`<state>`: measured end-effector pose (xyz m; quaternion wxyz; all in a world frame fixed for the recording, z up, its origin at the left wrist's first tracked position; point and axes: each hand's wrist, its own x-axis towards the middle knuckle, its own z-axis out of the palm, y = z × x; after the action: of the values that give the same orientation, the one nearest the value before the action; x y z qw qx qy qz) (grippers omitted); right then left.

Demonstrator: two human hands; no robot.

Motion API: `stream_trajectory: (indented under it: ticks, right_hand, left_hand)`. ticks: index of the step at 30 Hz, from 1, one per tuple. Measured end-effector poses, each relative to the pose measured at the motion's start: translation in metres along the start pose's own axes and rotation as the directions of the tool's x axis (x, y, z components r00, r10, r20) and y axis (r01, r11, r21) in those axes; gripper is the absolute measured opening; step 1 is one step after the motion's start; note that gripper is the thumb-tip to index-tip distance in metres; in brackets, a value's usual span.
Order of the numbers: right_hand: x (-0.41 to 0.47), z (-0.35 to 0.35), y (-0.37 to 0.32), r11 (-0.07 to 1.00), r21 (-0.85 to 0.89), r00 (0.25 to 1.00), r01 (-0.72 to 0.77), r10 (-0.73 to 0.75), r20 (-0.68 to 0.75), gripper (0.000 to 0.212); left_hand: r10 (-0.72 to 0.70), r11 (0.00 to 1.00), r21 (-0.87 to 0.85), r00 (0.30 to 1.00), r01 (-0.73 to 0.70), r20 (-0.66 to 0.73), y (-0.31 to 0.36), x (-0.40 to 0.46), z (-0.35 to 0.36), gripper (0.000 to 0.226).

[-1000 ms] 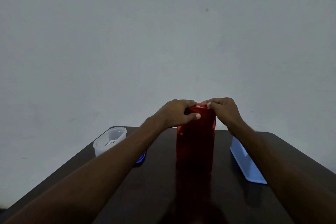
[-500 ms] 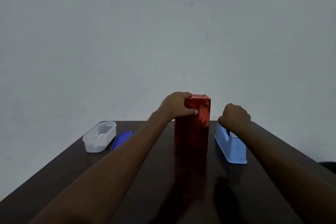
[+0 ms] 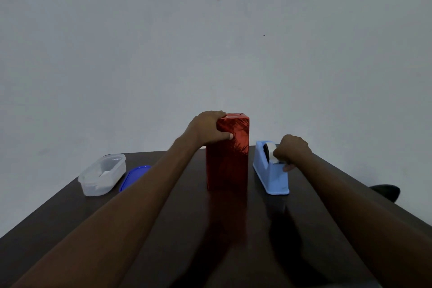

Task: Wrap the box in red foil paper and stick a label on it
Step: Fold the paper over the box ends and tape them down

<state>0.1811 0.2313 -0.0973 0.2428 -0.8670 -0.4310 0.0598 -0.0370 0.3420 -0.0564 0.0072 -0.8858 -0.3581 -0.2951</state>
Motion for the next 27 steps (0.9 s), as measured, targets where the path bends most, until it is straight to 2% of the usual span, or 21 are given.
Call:
stream_trajectory:
  ticks: [2,7,13,16,22,27]
  right_hand:
    - [0.005,-0.002,0.005,0.996,0.074,0.998,-0.039,0.035,0.061,0.030]
    - [0.001,-0.006,0.006,0.929,0.357,0.991,-0.093,0.051,0.124,0.018]
    - [-0.001,0.002,0.018,0.844,0.521,0.990,-0.130,0.080,0.116,0.010]
    - [-0.002,0.004,0.022,0.798,0.580,0.984,-0.164,0.094,0.150,0.021]
    - [-0.005,0.002,0.028,0.745,0.633,0.975,-0.209,0.112,0.190,0.023]
    - [-0.016,0.007,0.026,0.639,0.738,0.976,-0.216,0.157,0.151,0.023]
  left_hand:
    - [0.003,1.000,-0.004,1.000,-0.003,-0.007,0.001,0.000,0.001,0.074]
    - [0.000,1.000,0.006,1.000,0.000,-0.013,0.000,0.000,0.003,0.077]
    - [0.007,1.000,0.015,1.000,-0.007,-0.023,0.001,-0.003,0.003,0.077]
    - [0.009,1.000,0.020,1.000,-0.008,-0.025,0.001,-0.003,0.003,0.078]
    - [0.006,1.000,0.014,1.000,-0.006,-0.028,0.002,-0.004,0.004,0.078]
    - [-0.006,1.000,0.005,1.000,0.006,-0.012,0.003,-0.006,0.002,0.084]
